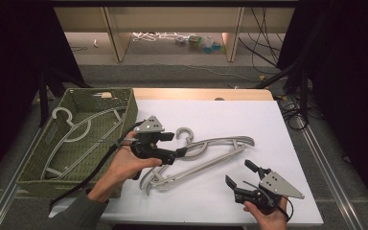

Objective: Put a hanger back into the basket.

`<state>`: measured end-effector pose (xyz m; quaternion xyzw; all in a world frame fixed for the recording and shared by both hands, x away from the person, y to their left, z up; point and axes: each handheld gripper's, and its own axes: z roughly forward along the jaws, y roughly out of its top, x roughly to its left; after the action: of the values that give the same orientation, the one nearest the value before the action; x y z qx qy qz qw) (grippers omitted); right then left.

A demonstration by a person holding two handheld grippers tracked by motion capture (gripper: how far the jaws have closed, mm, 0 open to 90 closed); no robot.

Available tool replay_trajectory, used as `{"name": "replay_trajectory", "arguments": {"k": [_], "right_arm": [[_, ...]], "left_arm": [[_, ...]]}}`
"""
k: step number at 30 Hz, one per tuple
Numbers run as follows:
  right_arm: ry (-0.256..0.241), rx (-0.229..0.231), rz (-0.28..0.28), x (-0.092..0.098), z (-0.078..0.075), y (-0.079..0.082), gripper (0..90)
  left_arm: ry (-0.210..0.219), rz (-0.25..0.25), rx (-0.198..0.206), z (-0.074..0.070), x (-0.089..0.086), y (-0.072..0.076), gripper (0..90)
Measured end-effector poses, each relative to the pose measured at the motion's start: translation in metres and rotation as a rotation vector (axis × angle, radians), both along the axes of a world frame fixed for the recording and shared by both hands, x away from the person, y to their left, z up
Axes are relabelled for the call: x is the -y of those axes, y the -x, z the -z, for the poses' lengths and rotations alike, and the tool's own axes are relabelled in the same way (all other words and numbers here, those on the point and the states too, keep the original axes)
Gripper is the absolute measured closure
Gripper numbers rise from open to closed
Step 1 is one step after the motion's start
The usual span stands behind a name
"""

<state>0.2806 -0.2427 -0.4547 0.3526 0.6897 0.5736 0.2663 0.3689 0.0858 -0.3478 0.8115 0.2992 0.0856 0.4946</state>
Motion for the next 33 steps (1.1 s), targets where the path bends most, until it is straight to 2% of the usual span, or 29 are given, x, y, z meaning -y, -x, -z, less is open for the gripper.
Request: {"name": "replay_trajectory", "arguments": {"k": [1,5,8,9,13,17,19,20,22,23,24,26,30,32,33], "right_arm": [[0.013,-0.015,0.003,0.001,-0.001,0.0,16.5],[0.0,-0.003,-0.006,0.0,0.0,-0.001,16.4],[0.011,0.005,-0.006,-0.001,-0.001,-0.001,16.4],[0.022,-0.013,-0.012,-0.001,-0.001,0.0,16.4],[0.015,0.001,-0.009,-0.002,-0.001,-0.002,16.3],[0.003,0.005,-0.025,-0.004,0.0,-0.003,16.4],[0.024,-0.007,-0.02,-0.003,-0.001,-0.001,16.3],[0.02,-0.002,-0.021,-0.003,-0.001,-0.001,16.4],[0.023,-0.004,-0.014,-0.003,-0.001,-0.001,16.3],[0.007,0.005,-0.021,-0.003,0.0,-0.002,16.3],[0.023,-0.006,-0.017,-0.003,-0.001,-0.001,16.3],[0.024,-0.003,-0.01,-0.003,-0.001,-0.002,16.2],[0.025,0.011,-0.011,-0.005,0.0,-0.002,16.3],[0.015,0.008,-0.019,-0.005,0.0,-0.001,16.3],[0.02,0.012,-0.016,-0.005,0.0,-0.001,16.3]], "left_arm": [[0.002,-0.001,-0.001,0.002,0.005,-0.005,29.3],[0.024,0.002,-0.03,0.008,0.013,-0.013,28.8],[0.017,0.006,-0.057,0.017,0.015,-0.02,27.4],[0.01,0.002,-0.067,0.02,0.015,-0.021,27.3],[0.001,-0.002,-0.064,0.023,0.016,-0.025,26.6],[0.004,-0.005,-0.081,0.027,0.018,-0.03,26.6],[0.001,-0.012,-0.084,0.03,0.018,-0.034,26.5],[0.002,-0.025,-0.1,0.034,0.019,-0.04,26.5],[0.001,-0.033,-0.107,0.036,0.019,-0.043,26.5],[-0.006,-0.036,-0.112,0.039,0.019,-0.045,26.5],[-0.014,-0.037,-0.118,0.042,0.02,-0.048,26.6],[-0.029,-0.048,-0.132,0.048,0.021,-0.053,26.8],[-0.041,-0.066,-0.176,0.06,0.022,-0.065,27.3],[-0.045,-0.062,-0.227,0.07,0.022,-0.072,27.3],[-0.044,-0.073,-0.239,0.073,0.022,-0.075,28.9]]}}
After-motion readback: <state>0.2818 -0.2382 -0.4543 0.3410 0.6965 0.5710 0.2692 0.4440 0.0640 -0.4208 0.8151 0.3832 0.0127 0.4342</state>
